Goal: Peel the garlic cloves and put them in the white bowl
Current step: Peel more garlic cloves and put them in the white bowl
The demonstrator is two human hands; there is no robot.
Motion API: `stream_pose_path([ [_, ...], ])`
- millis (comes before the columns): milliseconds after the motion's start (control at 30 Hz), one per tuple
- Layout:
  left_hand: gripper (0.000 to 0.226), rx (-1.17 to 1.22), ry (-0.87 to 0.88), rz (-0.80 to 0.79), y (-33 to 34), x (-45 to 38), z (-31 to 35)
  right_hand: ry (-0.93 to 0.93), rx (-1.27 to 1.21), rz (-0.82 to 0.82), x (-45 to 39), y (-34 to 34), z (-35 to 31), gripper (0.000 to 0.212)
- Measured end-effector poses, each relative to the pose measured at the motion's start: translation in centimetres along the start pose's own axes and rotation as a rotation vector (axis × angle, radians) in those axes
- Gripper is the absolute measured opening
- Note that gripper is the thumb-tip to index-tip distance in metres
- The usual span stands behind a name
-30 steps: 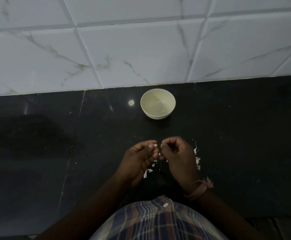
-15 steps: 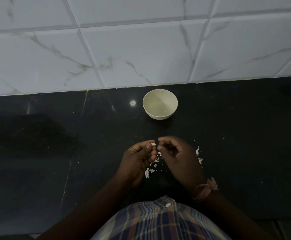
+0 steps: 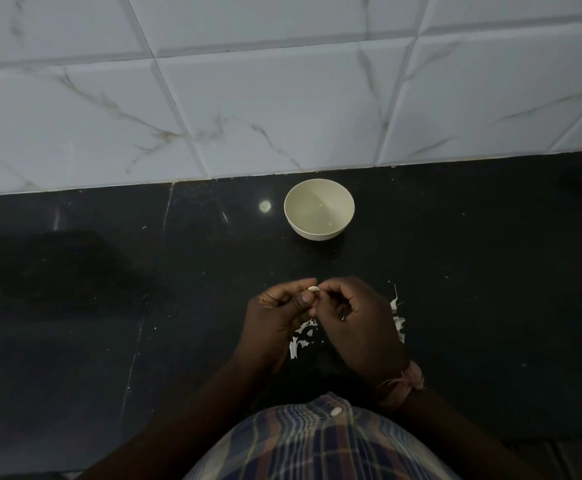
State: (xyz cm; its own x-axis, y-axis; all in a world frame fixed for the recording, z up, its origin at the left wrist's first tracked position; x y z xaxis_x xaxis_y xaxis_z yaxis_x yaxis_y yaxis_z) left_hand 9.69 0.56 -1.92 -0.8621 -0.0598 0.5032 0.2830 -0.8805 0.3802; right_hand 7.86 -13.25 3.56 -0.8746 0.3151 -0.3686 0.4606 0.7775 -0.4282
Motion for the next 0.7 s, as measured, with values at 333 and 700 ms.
stream_pose_path([
  [333,0.018,-0.071,0.073,0.038,-0.3,0.0,0.2,-0.116,0.137,-0.007,-0.3,0.3,-0.7,0.013],
  [700,0.016,-0.028,-0.084,-0.016,-0.3,-0.2,-0.9,0.415,-0.179,-0.142,-0.1,0.7,1.4,0.009],
])
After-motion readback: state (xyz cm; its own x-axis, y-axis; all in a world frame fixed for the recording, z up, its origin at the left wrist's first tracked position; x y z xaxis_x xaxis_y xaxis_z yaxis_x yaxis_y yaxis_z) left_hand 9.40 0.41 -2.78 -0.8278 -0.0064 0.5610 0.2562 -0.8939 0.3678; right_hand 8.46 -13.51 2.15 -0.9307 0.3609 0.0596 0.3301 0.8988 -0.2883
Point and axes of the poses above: each hand's wrist, its own x-axis away from the middle knuckle, its own y-axis out of the palm, z = x × y, the point moved 7 cm from there along -x, towards the middle knuckle, and after that the axes turned 13 degrees about z, right-handed, at the moved point
